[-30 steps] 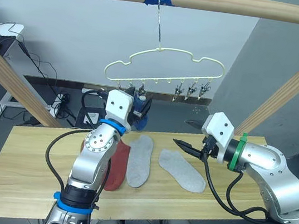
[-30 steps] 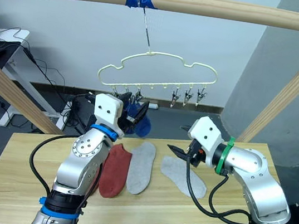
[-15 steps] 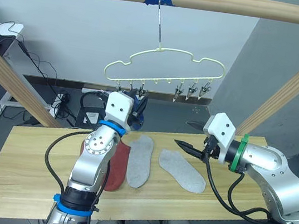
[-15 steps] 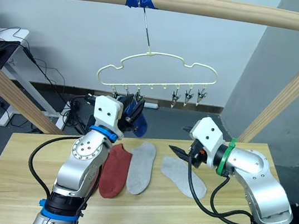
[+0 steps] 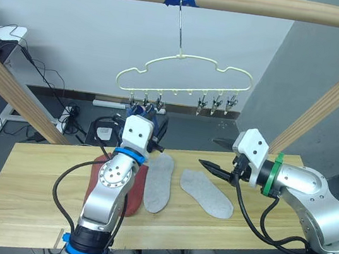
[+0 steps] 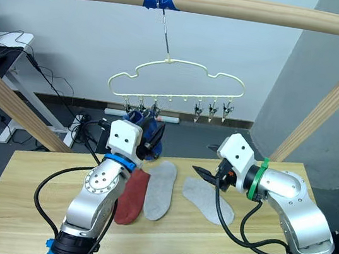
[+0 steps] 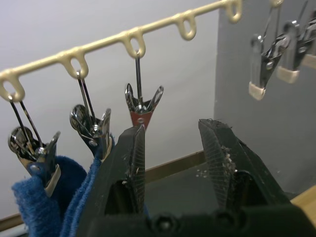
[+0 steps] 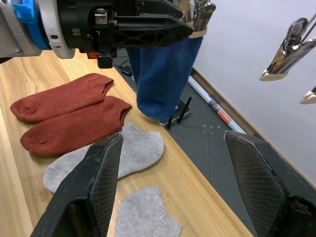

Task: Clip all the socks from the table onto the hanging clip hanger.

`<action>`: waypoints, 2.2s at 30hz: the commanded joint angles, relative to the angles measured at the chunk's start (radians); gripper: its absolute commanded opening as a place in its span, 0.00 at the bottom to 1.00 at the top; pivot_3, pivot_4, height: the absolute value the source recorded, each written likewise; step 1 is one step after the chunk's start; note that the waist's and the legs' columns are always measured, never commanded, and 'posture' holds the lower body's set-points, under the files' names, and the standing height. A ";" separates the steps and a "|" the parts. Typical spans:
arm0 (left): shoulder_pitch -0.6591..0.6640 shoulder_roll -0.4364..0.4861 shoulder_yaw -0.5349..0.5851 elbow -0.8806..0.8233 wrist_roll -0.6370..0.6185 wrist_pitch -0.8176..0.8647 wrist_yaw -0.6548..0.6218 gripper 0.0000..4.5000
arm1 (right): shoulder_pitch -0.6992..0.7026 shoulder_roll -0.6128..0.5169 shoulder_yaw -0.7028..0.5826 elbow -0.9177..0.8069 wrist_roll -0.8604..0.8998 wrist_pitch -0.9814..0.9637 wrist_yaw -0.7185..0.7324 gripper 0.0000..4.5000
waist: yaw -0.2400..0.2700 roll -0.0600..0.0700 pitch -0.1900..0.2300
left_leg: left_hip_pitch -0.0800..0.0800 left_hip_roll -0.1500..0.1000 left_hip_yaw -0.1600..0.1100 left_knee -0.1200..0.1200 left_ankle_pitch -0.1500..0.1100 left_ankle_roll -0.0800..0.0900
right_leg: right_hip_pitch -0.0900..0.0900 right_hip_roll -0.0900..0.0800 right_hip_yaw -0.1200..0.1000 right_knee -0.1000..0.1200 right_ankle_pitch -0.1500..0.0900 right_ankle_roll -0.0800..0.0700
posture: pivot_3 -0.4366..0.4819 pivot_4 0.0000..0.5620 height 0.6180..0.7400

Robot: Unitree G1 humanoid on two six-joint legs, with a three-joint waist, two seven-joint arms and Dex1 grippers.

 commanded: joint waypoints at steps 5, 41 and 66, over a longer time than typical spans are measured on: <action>-0.046 -0.007 0.008 0.047 0.004 -0.040 0.011 0.42 | -0.002 -0.019 -0.035 -0.052 0.024 -0.006 -0.003 0.77 | 0.001 0.000 0.000 | 0.000 0.000 0.000 0.000 0.000 0.000 | 0.000 0.000 0.000 0.000 0.000 0.000 | 0.18 0.41 1.00; -0.170 -0.025 0.032 0.131 -0.008 -0.095 0.010 0.13 | -0.016 -0.021 -0.065 -0.076 0.155 -0.003 0.006 0.77 | 0.001 -0.001 0.000 | 0.000 0.000 0.000 0.000 0.000 0.000 | 0.000 0.000 0.000 -0.001 0.000 0.000 | 0.17 0.42 1.00; -0.163 0.106 0.066 -0.006 -0.151 0.082 -0.172 0.00 | 0.149 0.319 0.282 0.333 -0.334 -0.123 -0.477 0.99 | 0.001 0.000 0.001 | 0.000 0.001 -0.001 -0.001 0.000 0.000 | -0.001 0.000 0.001 -0.001 0.000 0.000 | 0.21 0.42 1.00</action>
